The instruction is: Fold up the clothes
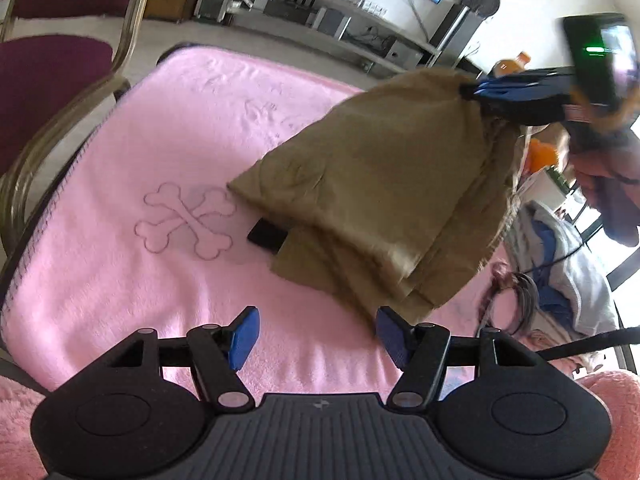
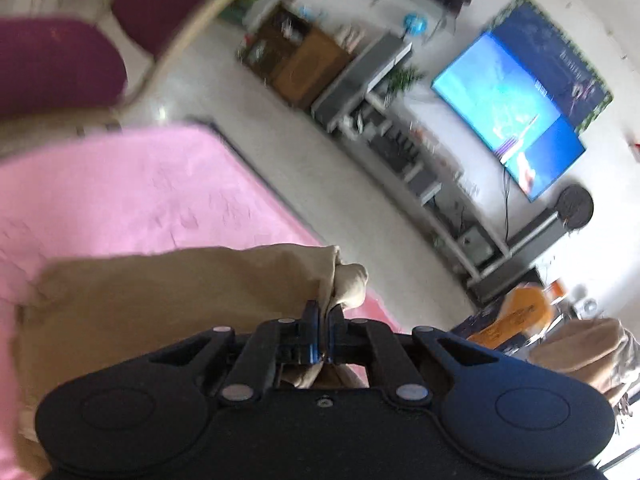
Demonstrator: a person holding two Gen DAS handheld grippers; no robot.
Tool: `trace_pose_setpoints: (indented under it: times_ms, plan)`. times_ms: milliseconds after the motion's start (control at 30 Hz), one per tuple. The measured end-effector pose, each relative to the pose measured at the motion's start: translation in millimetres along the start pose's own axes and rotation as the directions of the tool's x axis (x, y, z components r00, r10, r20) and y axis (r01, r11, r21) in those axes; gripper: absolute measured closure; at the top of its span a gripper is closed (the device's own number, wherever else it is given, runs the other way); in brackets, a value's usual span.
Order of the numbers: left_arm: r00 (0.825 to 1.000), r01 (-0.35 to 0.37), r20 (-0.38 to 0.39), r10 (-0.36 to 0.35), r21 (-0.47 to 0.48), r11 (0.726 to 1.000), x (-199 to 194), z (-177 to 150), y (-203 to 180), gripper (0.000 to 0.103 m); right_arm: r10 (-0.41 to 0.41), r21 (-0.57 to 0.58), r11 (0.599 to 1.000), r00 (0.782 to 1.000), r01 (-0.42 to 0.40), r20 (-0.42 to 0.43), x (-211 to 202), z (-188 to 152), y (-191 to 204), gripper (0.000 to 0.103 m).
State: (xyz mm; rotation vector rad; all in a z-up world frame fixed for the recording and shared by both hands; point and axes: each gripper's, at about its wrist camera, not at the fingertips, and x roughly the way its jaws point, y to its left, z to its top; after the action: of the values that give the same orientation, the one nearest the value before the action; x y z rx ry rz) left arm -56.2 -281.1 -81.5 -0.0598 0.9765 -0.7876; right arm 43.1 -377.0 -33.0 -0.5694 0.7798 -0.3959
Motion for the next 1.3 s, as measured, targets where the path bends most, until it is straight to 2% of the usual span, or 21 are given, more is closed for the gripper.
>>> trace_pose_setpoints:
  times_ms: [100,133,200,300,367,400,467,533,567,600,667,767,867,900,933,967,1067,1100,1133,1300]
  plan:
    - [1.000,-0.018,-0.022,0.018,0.013,1.000,8.8,2.0,-2.9,0.041,-0.004,0.070,0.997,0.991,0.013,-0.131,42.1,-8.6,1.2,0.089]
    - [0.999,-0.027,-0.026,0.028,0.021,0.999,10.7,2.4,-3.3,0.041,0.002,0.100,0.995,0.985,0.015,-0.170,53.7,-11.3,0.3,0.081]
    - [0.999,-0.041,-0.029,0.042,0.025,0.999,12.1,2.4,-2.8,0.041,0.049,0.212,0.977,0.977,-0.003,-0.209,57.0,-15.3,-11.7,0.073]
    - [0.998,-0.052,-0.033,0.052,0.011,0.999,13.4,3.3,-0.3,0.041,0.091,0.368,0.930,0.978,-0.015,-0.190,33.7,-22.8,-39.6,0.064]
    - [0.998,-0.061,-0.030,0.062,0.015,0.998,12.0,2.1,-1.0,0.041,0.153,0.511,0.857,0.978,-0.061,-0.141,9.5,-32.5,-66.5,0.054]
    - [0.997,-0.067,-0.027,0.068,0.021,0.998,11.3,1.7,-1.4,0.041,0.203,0.606,0.789,0.974,-0.100,-0.103,-4.4,-40.1,-84.2,0.051]
    - [0.997,-0.064,-0.031,0.064,0.023,0.998,9.5,2.4,-1.2,0.041,0.298,0.756,0.628,0.955,-0.185,-0.013,-29.1,-54.7,-114.0,0.039]
    - [0.999,-0.045,-0.025,0.046,0.008,0.999,3.8,5.2,0.3,0.041,0.380,0.851,0.445,0.920,-0.278,0.102,-52.9,-75.0,-133.4,0.035]
    - [0.999,-0.043,-0.015,0.043,0.002,0.999,-0.1,7.5,0.7,0.041,0.404,0.875,0.369,0.902,-0.313,0.152,-62.8,-87.1,-137.7,0.033]
    - [0.999,-0.041,-0.005,0.041,-0.005,0.999,-4.0,9.8,1.2,0.040,0.420,0.892,0.300,0.886,-0.338,0.195,-71.3,-100.4,-139.5,0.027]
    - [0.999,-0.048,0.019,0.048,0.005,0.999,-11.1,18.1,0.7,0.037,0.430,0.916,0.193,0.869,-0.351,0.243,-79.2,-127.4,-132.9,0.021]
    - [0.996,-0.079,0.054,0.077,0.039,0.996,-17.3,35.2,-1.4,0.031,0.482,0.946,-0.026,0.825,-0.323,0.295,-64.6,-177.0,-102.0,0.020]
    - [0.990,-0.120,0.086,0.113,0.089,0.989,-12.8,60.9,-2.1,0.027,0.523,0.936,-0.225,0.777,-0.270,0.350,-35.9,-218.8,-64.1,0.028]
    - [0.988,-0.134,0.097,0.124,0.106,0.985,-10.9,69.8,-2.2,0.024,0.534,0.929,-0.282,0.766,-0.238,0.358,-24.5,-230.3,-50.2,0.032]
    - [0.986,-0.143,0.099,0.132,0.117,0.983,-6.2,79.2,-0.4,0.024,0.539,0.921,-0.318,0.757,-0.224,0.370,-14.4,-238.4,-39.5,0.037]
    - [0.986,-0.148,0.095,0.136,0.124,0.981,0.5,88.8,2.7,0.023,0.543,0.917,-0.336,0.752,-0.215,0.375,-5.0,-244.6,-30.2,0.039]
    - [0.987,-0.156,0.055,0.151,0.113,0.981,30.4,115.4,15.5,0.022,0.544,0.920,-0.337,0.757,-0.198,0.362,14.5,-255.9,-8.3,0.043]
    - [0.987,-0.157,0.041,0.154,0.102,0.982,40.7,121.5,19.7,0.022,0.548,0.918,-0.343,0.752,-0.197,0.366,19.8,-259.5,-3.3,0.043]
    - [0.989,-0.149,0.027,0.148,0.087,0.985,50.2,125.7,24.2,0.022,0.549,0.915,-0.351,0.748,-0.199,0.373,24.3,-262.8,1.4,0.047]
    - [0.994,-0.076,-0.074,0.078,0.029,0.997,98.6,141.9,43.8,0.022,0.490,0.884,-0.394,0.756,-0.252,0.434,28.2,-265.8,6.8,0.046]
